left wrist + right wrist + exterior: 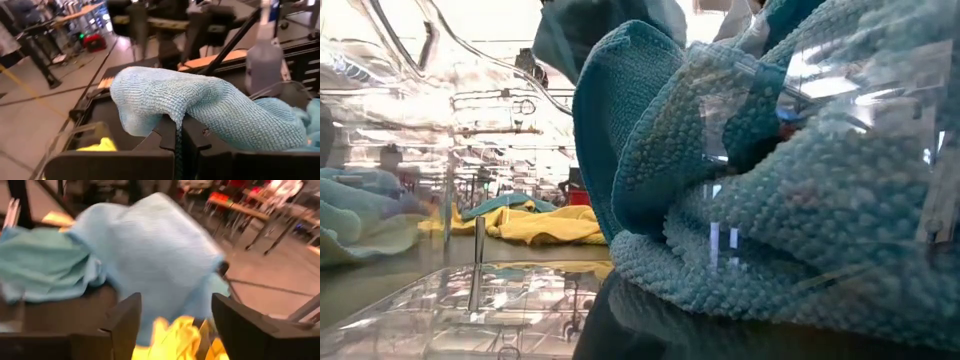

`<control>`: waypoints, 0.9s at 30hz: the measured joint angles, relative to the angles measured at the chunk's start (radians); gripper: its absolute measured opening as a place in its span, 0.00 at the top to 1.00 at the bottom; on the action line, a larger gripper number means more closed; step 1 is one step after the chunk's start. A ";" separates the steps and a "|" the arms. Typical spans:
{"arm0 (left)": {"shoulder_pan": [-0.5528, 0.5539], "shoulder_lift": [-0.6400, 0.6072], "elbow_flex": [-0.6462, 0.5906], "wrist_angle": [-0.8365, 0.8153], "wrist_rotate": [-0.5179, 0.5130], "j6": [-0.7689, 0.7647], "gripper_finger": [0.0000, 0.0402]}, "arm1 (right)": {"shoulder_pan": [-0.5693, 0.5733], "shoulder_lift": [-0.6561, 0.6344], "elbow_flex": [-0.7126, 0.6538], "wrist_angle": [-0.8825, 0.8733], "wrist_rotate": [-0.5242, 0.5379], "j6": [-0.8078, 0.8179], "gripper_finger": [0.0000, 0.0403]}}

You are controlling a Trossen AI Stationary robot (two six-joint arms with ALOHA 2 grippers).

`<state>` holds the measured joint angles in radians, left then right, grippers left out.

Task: Sort microfiber towel by color & place in baskets
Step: Put the blue towel into the bottom transparent bin

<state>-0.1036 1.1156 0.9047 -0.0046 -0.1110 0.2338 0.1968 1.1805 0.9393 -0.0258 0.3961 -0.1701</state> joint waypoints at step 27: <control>0.023 0.138 0.000 0.288 0.162 0.123 1.00 | -0.165 0.309 -0.040 0.503 -0.401 0.102 0.13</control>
<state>-0.0804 1.2534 0.9047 0.2830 0.0515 0.3565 0.0319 1.4898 0.8992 0.4768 -0.0054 -0.0682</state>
